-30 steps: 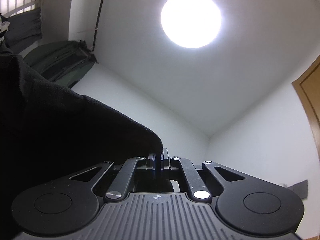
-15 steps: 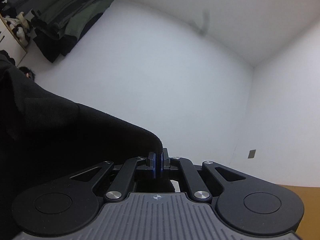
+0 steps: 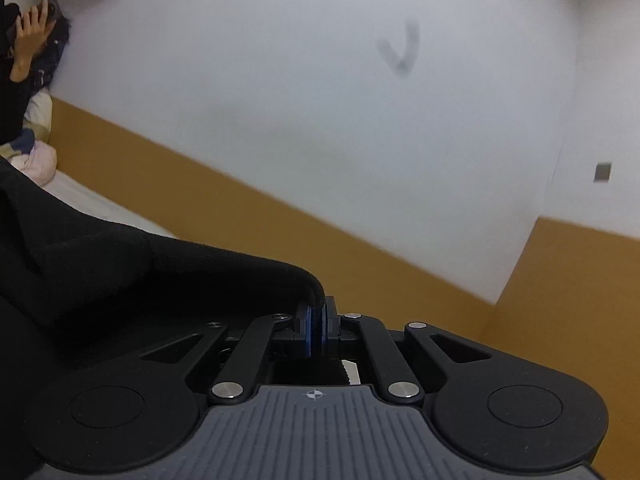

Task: Fold clothes
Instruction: 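Lower the fleece onto the bed and open both grippers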

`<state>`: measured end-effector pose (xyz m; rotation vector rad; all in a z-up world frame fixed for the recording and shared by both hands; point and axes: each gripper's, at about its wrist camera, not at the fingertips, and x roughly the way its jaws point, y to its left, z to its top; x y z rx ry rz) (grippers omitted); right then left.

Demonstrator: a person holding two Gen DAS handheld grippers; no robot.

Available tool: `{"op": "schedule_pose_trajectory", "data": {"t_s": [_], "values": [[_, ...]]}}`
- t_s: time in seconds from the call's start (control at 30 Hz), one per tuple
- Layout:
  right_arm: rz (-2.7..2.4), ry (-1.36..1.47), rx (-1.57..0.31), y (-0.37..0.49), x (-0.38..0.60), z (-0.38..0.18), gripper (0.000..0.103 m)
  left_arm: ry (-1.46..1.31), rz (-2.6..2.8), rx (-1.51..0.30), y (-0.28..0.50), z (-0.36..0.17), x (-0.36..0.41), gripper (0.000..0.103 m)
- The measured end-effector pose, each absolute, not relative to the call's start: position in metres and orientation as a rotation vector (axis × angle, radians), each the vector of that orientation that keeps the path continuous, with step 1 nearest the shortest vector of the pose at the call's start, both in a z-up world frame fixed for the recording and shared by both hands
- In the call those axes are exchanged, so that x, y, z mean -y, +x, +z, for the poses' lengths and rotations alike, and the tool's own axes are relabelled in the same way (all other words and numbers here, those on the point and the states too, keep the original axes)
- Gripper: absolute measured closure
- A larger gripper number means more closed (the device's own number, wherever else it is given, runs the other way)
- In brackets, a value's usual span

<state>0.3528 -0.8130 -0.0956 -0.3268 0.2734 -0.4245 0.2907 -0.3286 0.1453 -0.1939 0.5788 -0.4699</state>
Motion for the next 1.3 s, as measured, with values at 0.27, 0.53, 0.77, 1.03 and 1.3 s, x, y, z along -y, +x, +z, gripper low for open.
{"op": "schedule_pose_trajectory", "data": {"t_s": [0.27,0.53,0.77,1.03,1.3], "values": [[-0.360,-0.239,-0.430,0.405,0.840,-0.195,0.099,-0.164,-0.414,-0.662,0.342,0.053,0.362,0.087],[-0.324,-0.158,-0.514,0.428,0.854,-0.264,0.099,-0.062,-0.412,-0.651,0.364,-0.008,0.379,0.077],[-0.249,-0.036,-0.635,0.428,0.869,-0.263,0.096,0.051,-0.422,-0.609,0.363,-0.018,0.389,0.064],[-0.298,0.145,-0.588,0.406,0.872,-0.231,0.040,-0.010,-0.333,-0.613,0.364,-0.018,0.380,0.017],[-0.195,-0.157,-0.367,0.373,0.817,-0.185,0.049,0.035,-0.339,-0.416,0.326,0.006,0.375,0.007]]}}
